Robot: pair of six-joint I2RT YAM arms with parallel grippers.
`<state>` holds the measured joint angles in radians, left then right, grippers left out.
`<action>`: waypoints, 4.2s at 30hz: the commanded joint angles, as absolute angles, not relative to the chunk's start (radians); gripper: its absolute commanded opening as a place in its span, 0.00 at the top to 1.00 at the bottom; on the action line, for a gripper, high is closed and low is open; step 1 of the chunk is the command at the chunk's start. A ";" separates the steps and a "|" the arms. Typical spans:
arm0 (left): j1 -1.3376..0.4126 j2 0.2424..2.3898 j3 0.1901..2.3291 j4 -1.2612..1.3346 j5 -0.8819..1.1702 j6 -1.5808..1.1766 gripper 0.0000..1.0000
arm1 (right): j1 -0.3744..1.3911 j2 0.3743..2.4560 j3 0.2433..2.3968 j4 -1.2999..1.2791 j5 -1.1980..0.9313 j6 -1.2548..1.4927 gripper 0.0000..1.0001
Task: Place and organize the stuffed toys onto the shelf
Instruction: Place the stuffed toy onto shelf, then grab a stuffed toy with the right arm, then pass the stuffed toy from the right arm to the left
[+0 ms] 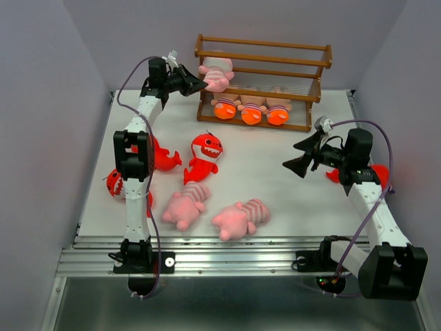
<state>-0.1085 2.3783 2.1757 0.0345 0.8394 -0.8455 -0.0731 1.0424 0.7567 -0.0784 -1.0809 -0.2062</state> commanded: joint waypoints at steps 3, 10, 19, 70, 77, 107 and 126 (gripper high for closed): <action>-0.104 2.367 2.221 0.057 0.862 -0.830 0.70 | -0.078 1.045 0.772 -0.066 -1.100 -0.216 0.00; -0.104 2.342 2.233 0.055 0.856 -0.833 0.34 | -0.078 1.046 0.772 -0.066 -1.098 -0.216 0.00; -0.094 2.283 2.204 0.069 0.848 -0.835 0.01 | -0.078 1.043 0.772 -0.066 -1.098 -0.218 0.00; -0.031 0.316 0.528 -0.086 0.348 -0.420 0.03 | 1.075 1.641 1.172 -0.687 -0.249 -0.758 0.11; -0.034 0.318 0.505 -0.009 0.518 -0.406 0.08 | 1.075 1.620 1.115 -0.692 -0.255 -0.723 0.86; -0.946 1.107 0.618 0.710 0.209 -0.308 0.09 | 0.058 1.313 1.396 -0.640 -1.620 -0.150 0.97; -1.088 1.414 0.798 1.157 0.276 -0.380 0.09 | 0.058 1.204 1.338 -0.577 -1.450 -0.058 0.87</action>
